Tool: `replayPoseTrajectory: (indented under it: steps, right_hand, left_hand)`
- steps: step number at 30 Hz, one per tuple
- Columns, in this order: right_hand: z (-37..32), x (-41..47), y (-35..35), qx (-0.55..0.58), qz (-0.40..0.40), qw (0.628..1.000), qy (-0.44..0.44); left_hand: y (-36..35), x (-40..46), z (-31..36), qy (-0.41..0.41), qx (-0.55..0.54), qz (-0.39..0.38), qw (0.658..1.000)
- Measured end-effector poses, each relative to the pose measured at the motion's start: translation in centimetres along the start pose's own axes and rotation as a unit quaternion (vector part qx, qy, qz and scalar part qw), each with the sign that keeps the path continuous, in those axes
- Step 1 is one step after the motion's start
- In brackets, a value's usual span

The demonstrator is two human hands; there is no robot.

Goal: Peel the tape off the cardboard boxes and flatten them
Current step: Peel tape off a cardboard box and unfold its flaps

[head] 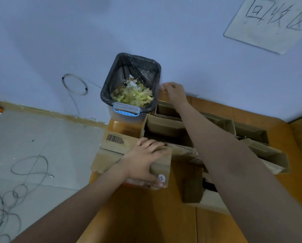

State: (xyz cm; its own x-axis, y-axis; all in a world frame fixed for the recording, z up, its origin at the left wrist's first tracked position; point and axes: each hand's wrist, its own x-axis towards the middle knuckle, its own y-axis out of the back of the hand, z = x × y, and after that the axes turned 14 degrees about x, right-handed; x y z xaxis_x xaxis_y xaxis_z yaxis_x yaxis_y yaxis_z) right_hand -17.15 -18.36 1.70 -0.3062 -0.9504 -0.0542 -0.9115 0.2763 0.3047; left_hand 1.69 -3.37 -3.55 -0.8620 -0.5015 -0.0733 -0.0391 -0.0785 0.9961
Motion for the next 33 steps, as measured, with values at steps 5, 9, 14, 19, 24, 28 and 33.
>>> replayPoseTrajectory:
  steps: [5,9,14,19,24,28,33]
  right_hand:
    - [0.6,-7.3,2.4,-0.181,-0.065,0.978,0.076]
    - [2.1,-12.3,3.4,-0.276,-0.092,0.954,0.067]
    - [3.6,-17.0,3.9,-0.305,-0.092,0.944,0.083]
    - [4.2,-19.9,3.4,-0.342,-0.105,0.927,0.11]
    - [4.7,-21.7,1.9,-0.352,-0.124,0.918,0.136]
    - [5.1,-22.5,0.9,-0.351,-0.129,0.916,0.148]
    - [5.7,-23.9,1.0,-0.356,-0.111,0.915,0.154]
  left_hand:
    - [0.0,-0.3,0.4,-0.001,0.024,-0.006,1.0]
    - [0.7,-0.3,0.8,0.004,0.047,-0.044,0.998]
    - [2.2,-1.2,0.5,0.028,0.098,-0.094,0.99]
    - [2.0,-4.1,-1.3,0.078,0.106,-0.157,0.979]
    - [1.7,-5.1,-1.3,0.111,0.127,-0.142,0.975]
    - [1.6,-5.0,-0.2,0.119,0.12,-0.121,0.978]
    - [1.3,-5.2,1.7,0.109,0.101,-0.098,0.984]
